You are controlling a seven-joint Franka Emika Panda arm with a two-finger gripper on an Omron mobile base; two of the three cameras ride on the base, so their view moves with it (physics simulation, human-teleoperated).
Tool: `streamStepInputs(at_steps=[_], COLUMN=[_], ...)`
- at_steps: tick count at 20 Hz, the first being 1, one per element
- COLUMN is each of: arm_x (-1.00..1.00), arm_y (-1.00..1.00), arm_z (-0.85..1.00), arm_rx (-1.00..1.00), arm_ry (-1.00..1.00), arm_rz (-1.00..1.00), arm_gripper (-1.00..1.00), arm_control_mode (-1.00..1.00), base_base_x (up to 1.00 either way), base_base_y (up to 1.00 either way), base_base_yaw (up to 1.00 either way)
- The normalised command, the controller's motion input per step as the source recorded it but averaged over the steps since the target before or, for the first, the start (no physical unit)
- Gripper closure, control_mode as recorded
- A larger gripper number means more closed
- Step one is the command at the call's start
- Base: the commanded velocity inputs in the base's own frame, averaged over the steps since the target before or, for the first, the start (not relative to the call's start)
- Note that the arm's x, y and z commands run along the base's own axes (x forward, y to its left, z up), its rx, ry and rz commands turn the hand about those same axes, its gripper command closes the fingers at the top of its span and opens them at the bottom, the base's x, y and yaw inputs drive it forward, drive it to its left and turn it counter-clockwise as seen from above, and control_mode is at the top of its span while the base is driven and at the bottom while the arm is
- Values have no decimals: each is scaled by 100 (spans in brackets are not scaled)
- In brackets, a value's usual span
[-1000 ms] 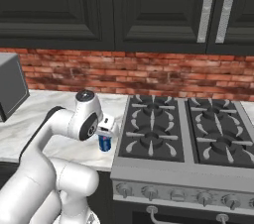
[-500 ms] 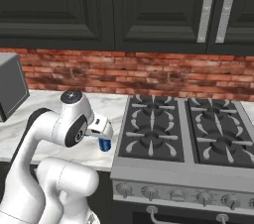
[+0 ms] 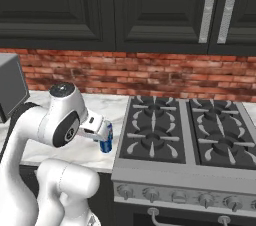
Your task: Four empty soda cans are scattered around the kitchen. Gather all the cans and cluster them next to the stove for recycling.
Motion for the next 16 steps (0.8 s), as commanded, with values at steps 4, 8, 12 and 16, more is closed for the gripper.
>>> streamStepInputs(at_steps=[4,8,12,16], arm_x=[-76,-71,-62,-53], arm_y=[12,12,15,7], arm_z=[17,6,10,11], arm_rx=[0,0,0,0], arm_ry=[-4,0,0,0], arm_rz=[0,0,0,0], arm_gripper=[-100,-100,-100,-100], arm_control_mode=[-100,-100,-100,-100], base_base_x=[0,0,0,0], base_base_y=[0,0,0,0], base_base_yaw=[0,0,0,0])
